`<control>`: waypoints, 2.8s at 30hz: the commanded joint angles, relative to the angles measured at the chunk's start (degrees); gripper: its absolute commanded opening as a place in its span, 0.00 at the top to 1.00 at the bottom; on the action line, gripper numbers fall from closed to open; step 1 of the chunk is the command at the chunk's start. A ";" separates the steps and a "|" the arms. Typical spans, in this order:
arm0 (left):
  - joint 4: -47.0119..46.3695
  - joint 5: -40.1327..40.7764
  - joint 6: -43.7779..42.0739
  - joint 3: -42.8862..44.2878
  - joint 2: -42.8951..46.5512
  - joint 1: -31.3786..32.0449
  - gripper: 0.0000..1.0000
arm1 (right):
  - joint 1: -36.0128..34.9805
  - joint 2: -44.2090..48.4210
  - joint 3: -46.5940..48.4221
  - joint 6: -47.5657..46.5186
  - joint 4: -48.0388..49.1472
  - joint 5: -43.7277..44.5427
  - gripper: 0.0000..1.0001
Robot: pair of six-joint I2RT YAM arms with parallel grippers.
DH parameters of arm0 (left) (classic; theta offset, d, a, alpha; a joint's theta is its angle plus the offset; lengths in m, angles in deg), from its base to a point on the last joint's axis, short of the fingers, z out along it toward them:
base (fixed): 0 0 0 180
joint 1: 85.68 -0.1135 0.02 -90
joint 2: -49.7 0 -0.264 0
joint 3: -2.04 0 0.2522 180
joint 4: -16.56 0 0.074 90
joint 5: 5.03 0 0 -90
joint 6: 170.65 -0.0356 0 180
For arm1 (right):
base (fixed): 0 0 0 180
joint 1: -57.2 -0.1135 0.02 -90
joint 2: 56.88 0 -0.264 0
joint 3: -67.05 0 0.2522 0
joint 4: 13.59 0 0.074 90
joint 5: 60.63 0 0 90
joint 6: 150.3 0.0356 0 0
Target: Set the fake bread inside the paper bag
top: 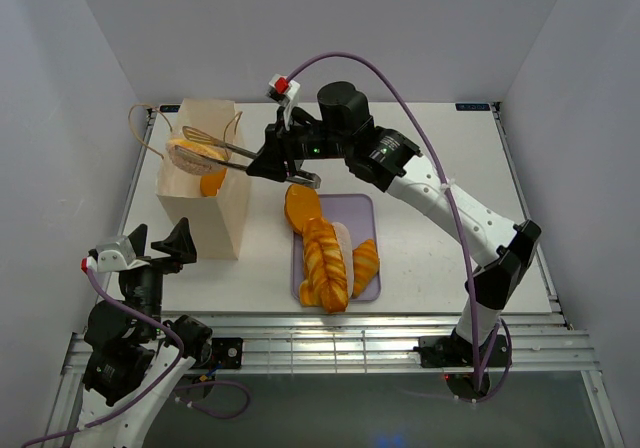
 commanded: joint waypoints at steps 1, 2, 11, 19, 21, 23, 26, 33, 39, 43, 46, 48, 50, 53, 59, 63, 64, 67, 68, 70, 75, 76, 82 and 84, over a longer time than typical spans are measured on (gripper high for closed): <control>-0.85 -0.44 -0.44 -0.22 2.82 0.20 0.02 | -0.15 0.08 1.87 -0.62 3.42 -0.73 0.53; -0.76 -0.44 -0.44 -0.22 2.82 0.20 0.02 | -0.15 -0.01 1.96 -0.70 3.42 -0.55 0.52; -0.76 -0.53 -0.44 -0.22 2.91 0.20 0.02 | -0.15 -0.54 3.28 -0.79 2.19 -0.81 0.47; -0.76 -0.79 -0.53 -0.22 2.91 0.20 0.02 | -0.15 3.24 1.79 -1.14 1.66 -3.19 0.47; -0.76 -0.70 -0.53 -0.30 2.82 0.20 0.02 | -0.15 5.60 -0.32 -1.23 2.01 -3.19 0.47; -0.76 -0.70 -0.53 -0.22 2.74 0.20 0.02 | -0.15 7.72 -3.47 -1.32 2.45 -1.97 0.47; -0.76 -0.70 -0.53 -0.22 2.74 0.20 0.02 | -0.16 12.81 -7.87 -1.06 4.12 0.58 0.49; -0.76 -0.53 -0.44 -0.22 2.91 0.20 0.02 | -0.16 28.52 -28.32 0.52 8.87 8.40 0.50; -0.76 -0.62 -0.53 -0.22 3.00 0.20 0.02 | 0.81 40.59 -45.04 4.21 10.28 23.34 0.49; -0.76 -0.97 -0.61 -0.30 3.00 0.29 0.02 | 4.14 46.39 -56.63 7.11 10.98 31.24 0.49; -0.85 -0.97 -0.61 -0.22 3.00 0.20 0.02 | 7.39 49.73 -61.92 9.04 13.17 34.33 0.49; -0.85 -0.97 -0.61 -0.21 3.26 0.29 0.02 | 11.08 50.52 -66.49 10.02 15.01 34.17 0.49; -0.76 -0.97 -0.53 -0.22 3.70 0.29 0.02 | 14.33 50.62 -69.66 11.07 16.77 34.78 0.49; -0.85 -1.14 -0.61 -0.22 3.88 0.29 0.02 | 19.59 49.48 -75.64 13.17 20.89 34.44 0.49; -0.85 -1.23 -0.70 -0.30 3.79 0.29 0.02 | 26.56 45.09 -81.89 13.71 28.72 36.27 0.49; -0.85 -1.14 -0.70 -0.30 4.23 0.29 0.02 | 28.32 41.14 -84.17 13.71 33.39 37.59 0.49; -0.85 -1.14 -0.61 -0.30 4.23 0.29 0.02 | 28.50 40.25 -84.26 13.62 33.92 37.85 0.49; -0.85 -1.32 -0.70 -0.30 4.40 0.38 0.02 | 28.94 37.18 -84.26 13.36 35.50 38.47 0.47; -0.85 -1.41 -0.70 -0.22 4.49 0.29 0.02 | 29.02 36.47 -84.09 13.27 35.85 38.65 0.46; -0.85 -1.32 -0.61 -0.30 4.67 0.29 0.02 | 29.03 34.10 -83.83 12.92 36.73 38.74 0.43; -0.85 -1.32 -0.70 -0.30 4.84 0.38 0.02 | 29.11 29.00 -82.42 12.31 37.79 39.09 0.42; -0.85 -1.32 -0.70 -0.30 4.93 0.38 0.02 | 29.11 28.21 -82.07 12.04 37.96 39.09 0.42; -0.85 -1.32 -0.70 -0.30 5.11 0.64 0.02 | 29.20 23.46 -79.26 10.46 37.17 39.18 0.42; -0.94 -1.23 -0.70 -0.30 5.28 0.64 0.02 | 29.11 21.27 -77.33 9.76 35.42 38.83 0.42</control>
